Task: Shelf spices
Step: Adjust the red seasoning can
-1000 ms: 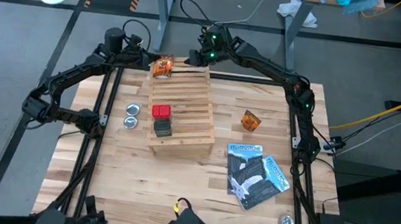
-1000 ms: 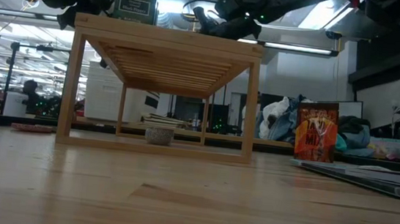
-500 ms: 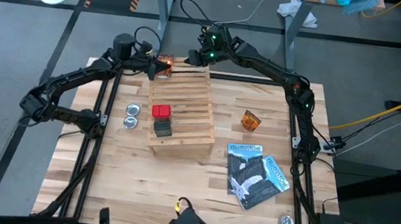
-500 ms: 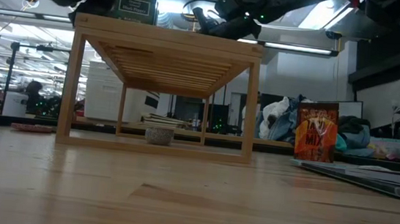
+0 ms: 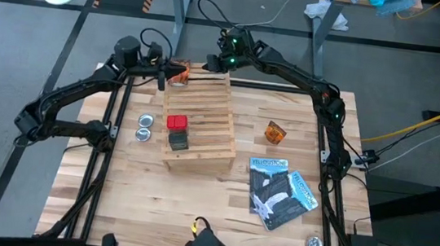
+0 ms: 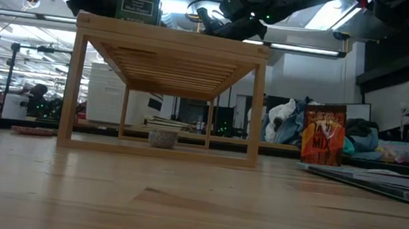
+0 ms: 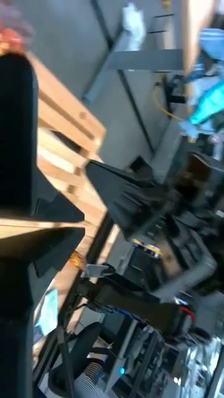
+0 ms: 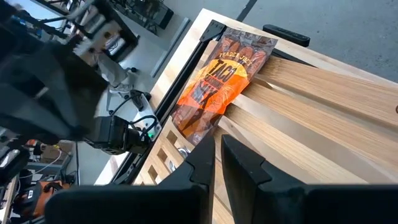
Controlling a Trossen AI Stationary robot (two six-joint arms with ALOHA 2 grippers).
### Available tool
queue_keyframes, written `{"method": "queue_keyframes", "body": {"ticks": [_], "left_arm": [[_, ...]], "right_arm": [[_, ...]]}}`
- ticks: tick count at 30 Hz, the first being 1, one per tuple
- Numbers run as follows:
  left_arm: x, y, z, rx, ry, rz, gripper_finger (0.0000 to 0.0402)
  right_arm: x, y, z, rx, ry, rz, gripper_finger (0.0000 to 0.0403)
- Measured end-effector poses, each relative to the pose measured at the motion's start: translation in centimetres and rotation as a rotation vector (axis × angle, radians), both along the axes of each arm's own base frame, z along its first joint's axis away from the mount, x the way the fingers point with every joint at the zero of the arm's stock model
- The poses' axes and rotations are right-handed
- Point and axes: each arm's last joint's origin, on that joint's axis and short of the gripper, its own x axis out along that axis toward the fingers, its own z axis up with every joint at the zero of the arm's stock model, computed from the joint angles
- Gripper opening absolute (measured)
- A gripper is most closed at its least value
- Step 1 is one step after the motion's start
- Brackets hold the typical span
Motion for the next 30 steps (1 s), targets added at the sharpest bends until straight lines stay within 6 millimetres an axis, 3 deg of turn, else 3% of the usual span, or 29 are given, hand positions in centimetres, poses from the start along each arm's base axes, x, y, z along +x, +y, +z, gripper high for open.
{"method": "queue_keyframes", "body": {"ticks": [6,11,18,30], "left_arm": [[0.0,0.1,0.6,0.052,-0.037,0.004,0.0128],[-1.5,1.2,0.4,0.061,-0.015,0.077,0.0207],[-4.9,3.1,-1.0,-0.255,-0.011,0.285,0.0187],[-6.2,5.3,-3.4,-0.442,0.004,0.394,0.0171]], "right_arm": [[0.0,0.0,0.0,-0.001,0.000,-0.001,0.0033],[0.0,0.0,0.0,0.000,0.000,0.000,0.0033],[0.0,0.0,0.0,0.000,0.000,-0.001,0.0033],[0.0,0.0,0.0,0.000,0.000,-0.001,0.0033]]}}
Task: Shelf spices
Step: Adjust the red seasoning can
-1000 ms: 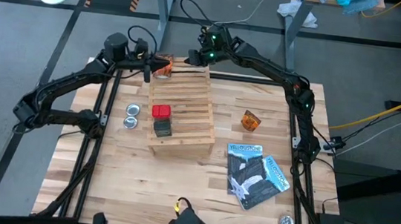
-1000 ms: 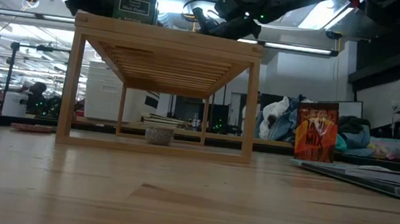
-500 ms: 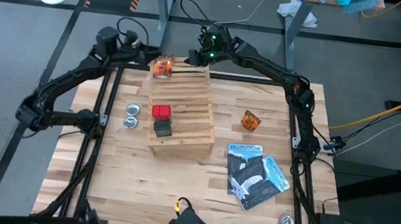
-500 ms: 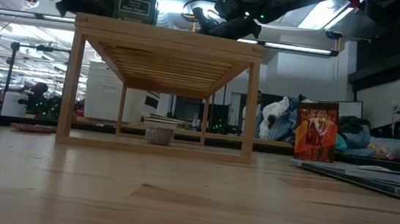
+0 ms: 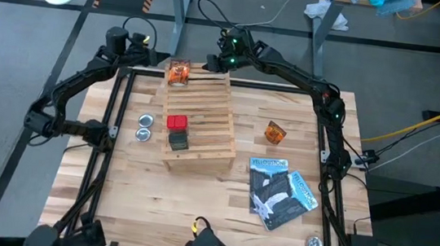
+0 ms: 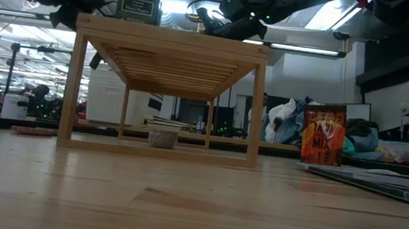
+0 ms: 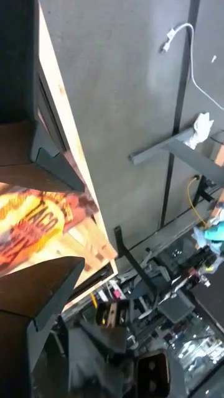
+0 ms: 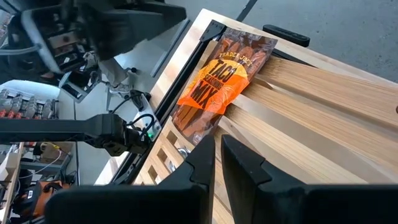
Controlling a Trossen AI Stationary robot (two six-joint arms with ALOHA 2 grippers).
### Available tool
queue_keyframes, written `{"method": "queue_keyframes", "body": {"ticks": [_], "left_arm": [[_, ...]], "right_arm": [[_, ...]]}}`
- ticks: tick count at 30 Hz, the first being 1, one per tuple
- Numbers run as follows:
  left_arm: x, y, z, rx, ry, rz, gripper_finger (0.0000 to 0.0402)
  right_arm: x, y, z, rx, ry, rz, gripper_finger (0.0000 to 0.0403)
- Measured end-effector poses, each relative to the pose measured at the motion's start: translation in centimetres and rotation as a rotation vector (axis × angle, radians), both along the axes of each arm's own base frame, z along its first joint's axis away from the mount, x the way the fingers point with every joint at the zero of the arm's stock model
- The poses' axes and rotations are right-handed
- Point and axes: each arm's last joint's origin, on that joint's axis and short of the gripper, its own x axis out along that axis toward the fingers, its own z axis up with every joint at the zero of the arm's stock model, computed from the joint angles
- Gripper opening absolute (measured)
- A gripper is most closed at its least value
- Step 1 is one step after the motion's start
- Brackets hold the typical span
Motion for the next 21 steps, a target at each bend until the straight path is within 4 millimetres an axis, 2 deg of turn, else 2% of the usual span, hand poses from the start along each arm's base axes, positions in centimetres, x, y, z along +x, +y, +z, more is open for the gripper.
{"method": "queue_keyframes", "body": {"ticks": [21], "left_arm": [[-0.2,-0.2,-1.2,-0.110,0.050,0.022,0.0170]], "right_arm": [[0.0,0.0,0.0,0.000,0.000,0.000,0.0033]]}}
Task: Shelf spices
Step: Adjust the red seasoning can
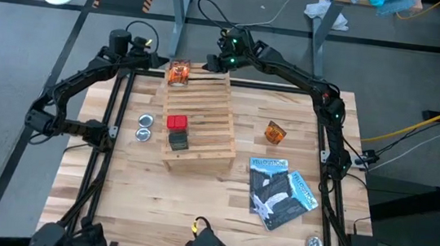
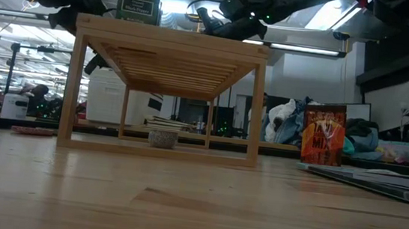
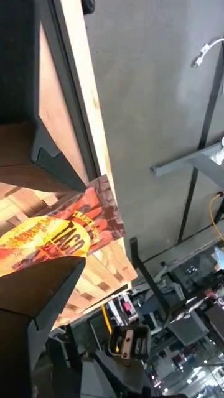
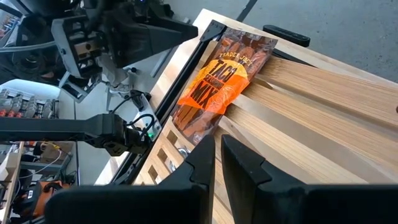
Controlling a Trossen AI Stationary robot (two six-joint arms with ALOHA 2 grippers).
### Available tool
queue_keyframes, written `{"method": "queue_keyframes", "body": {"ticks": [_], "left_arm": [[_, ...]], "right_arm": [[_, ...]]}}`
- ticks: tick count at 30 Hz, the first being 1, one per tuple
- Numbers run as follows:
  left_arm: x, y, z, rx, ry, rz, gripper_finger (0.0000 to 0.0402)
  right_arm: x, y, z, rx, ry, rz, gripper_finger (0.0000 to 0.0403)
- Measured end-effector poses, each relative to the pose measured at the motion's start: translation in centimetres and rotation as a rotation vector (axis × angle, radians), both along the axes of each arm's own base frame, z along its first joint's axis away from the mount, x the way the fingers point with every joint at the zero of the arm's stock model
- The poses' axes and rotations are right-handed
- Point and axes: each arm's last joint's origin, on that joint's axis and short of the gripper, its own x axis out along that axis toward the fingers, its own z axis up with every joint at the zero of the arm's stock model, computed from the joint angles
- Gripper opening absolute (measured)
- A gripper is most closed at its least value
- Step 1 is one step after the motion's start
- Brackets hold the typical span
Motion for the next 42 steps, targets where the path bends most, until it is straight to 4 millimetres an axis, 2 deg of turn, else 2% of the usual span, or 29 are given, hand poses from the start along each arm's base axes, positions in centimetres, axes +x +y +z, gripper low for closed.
{"method": "queue_keyframes", "body": {"ticks": [11,32,42], "left_arm": [[1.7,0.4,-2.0,-0.117,0.003,-0.035,0.0170],[2.7,-0.1,-1.9,-0.160,-0.046,-0.097,0.0170],[2.4,0.3,-1.7,-0.128,-0.064,-0.081,0.0170]], "right_arm": [[0.0,0.0,0.0,0.000,0.000,0.000,0.0033],[0.0,0.0,0.0,0.000,0.000,0.000,0.0033],[0.0,0.0,0.0,0.000,0.000,0.000,0.0033]]}}
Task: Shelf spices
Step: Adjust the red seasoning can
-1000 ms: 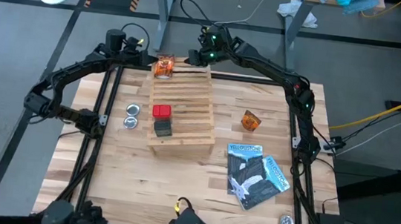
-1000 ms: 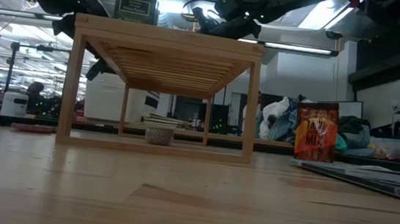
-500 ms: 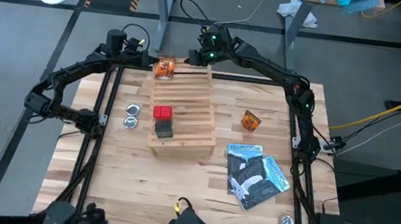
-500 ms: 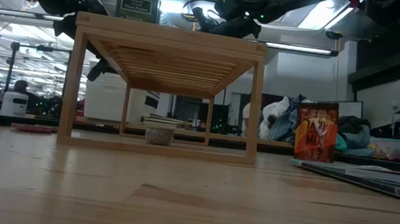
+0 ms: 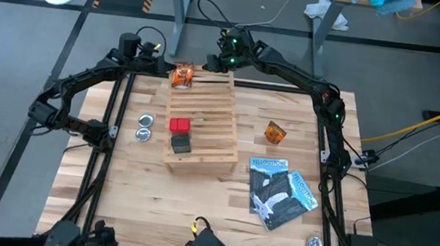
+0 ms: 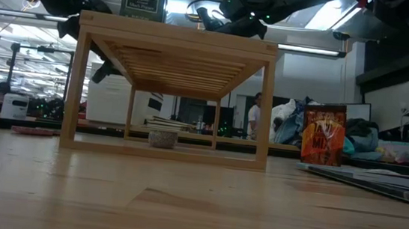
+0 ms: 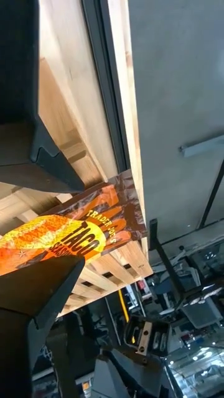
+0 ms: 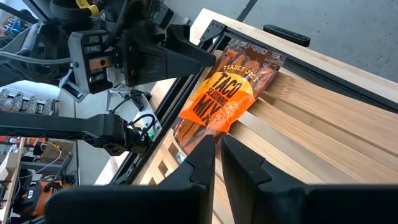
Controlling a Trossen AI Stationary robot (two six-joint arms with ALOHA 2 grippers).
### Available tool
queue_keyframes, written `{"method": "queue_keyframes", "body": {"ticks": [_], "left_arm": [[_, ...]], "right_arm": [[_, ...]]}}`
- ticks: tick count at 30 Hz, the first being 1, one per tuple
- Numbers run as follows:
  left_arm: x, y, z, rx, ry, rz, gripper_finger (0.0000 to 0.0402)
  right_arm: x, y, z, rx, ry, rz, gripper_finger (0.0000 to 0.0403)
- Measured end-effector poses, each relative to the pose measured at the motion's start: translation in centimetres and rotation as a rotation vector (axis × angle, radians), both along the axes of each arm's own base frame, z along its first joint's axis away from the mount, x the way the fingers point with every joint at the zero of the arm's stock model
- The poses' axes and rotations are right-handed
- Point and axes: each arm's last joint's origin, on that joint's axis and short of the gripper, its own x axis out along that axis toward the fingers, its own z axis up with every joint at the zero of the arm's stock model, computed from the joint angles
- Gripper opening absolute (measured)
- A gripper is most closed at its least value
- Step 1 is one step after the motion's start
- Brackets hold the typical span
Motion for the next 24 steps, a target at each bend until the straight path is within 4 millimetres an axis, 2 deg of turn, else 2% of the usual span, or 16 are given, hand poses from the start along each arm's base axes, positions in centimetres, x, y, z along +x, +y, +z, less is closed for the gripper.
{"method": "queue_keyframes", "body": {"ticks": [15,24], "left_arm": [[0.0,0.1,0.2,0.055,0.011,-0.016,0.0170],[-0.3,0.7,1.1,0.149,-0.034,0.009,0.0170]], "right_arm": [[0.0,0.0,0.0,0.000,0.000,0.000,0.0033],[0.1,-0.1,0.2,-0.016,-0.023,0.001,0.0033]]}}
